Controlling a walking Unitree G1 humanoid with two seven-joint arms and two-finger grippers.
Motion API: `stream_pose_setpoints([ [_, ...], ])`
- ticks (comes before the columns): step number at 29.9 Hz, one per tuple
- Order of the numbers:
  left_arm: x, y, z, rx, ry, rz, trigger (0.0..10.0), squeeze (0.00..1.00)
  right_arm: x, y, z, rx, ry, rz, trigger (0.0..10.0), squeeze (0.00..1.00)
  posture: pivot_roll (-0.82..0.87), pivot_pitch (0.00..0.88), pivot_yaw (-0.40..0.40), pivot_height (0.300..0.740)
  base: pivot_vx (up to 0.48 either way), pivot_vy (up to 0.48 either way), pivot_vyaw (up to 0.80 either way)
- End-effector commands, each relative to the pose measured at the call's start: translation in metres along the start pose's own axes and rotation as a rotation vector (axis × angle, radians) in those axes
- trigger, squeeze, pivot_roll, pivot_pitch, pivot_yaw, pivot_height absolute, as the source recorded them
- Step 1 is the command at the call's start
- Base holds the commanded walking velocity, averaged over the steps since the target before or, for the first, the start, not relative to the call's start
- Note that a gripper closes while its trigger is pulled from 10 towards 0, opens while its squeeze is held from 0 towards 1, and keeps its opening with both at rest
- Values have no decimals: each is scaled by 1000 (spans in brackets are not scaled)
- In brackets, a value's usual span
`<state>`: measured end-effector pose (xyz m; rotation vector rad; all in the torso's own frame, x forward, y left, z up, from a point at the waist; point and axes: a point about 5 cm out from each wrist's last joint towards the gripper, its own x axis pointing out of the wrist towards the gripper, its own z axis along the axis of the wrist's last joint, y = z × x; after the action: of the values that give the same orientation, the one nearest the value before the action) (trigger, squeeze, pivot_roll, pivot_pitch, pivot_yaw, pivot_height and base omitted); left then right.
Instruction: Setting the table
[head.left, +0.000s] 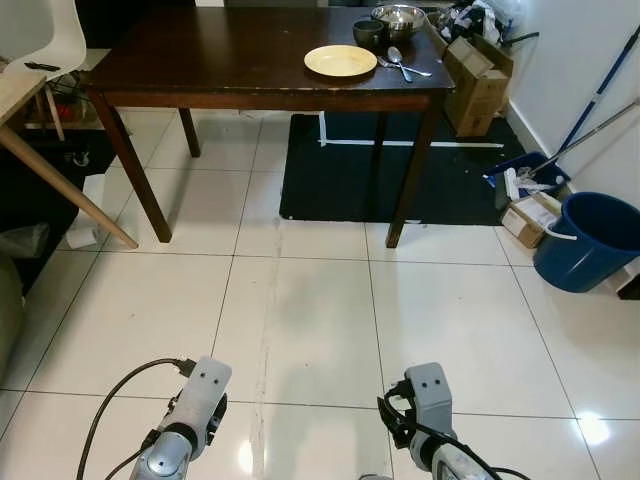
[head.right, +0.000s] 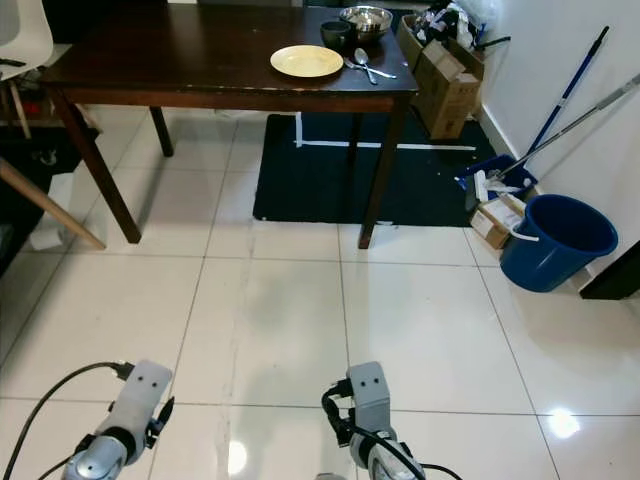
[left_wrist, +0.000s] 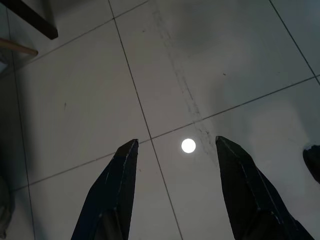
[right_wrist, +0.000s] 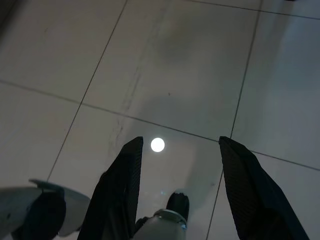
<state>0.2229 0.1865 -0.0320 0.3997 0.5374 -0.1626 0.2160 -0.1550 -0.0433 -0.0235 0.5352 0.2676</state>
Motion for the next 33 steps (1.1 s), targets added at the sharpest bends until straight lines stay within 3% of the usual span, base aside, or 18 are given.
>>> stream_pose_setpoints([
  [1,-2,-1,-3,8,11,-6,10000,0,-1,2,0,-21,-3,17,10000,0,-195,54,59,740,0,0,0],
  [7,-3,-1,-5,-8,15,10,10000,0,-2,-1,-3,10,4,-3,10000,0,-183,50,42,740,0,0,0],
  [26,-2,4,-3,-7,9,25,10000,0,0,-1,2,-12,-8,1,10000,0,-130,34,42,740,0,0,0],
  [33,-2,14,6,-31,-40,64,10000,0,6,-4,23,-23,-95,-27,10000,0,-98,16,24,740,0,0,0],
])
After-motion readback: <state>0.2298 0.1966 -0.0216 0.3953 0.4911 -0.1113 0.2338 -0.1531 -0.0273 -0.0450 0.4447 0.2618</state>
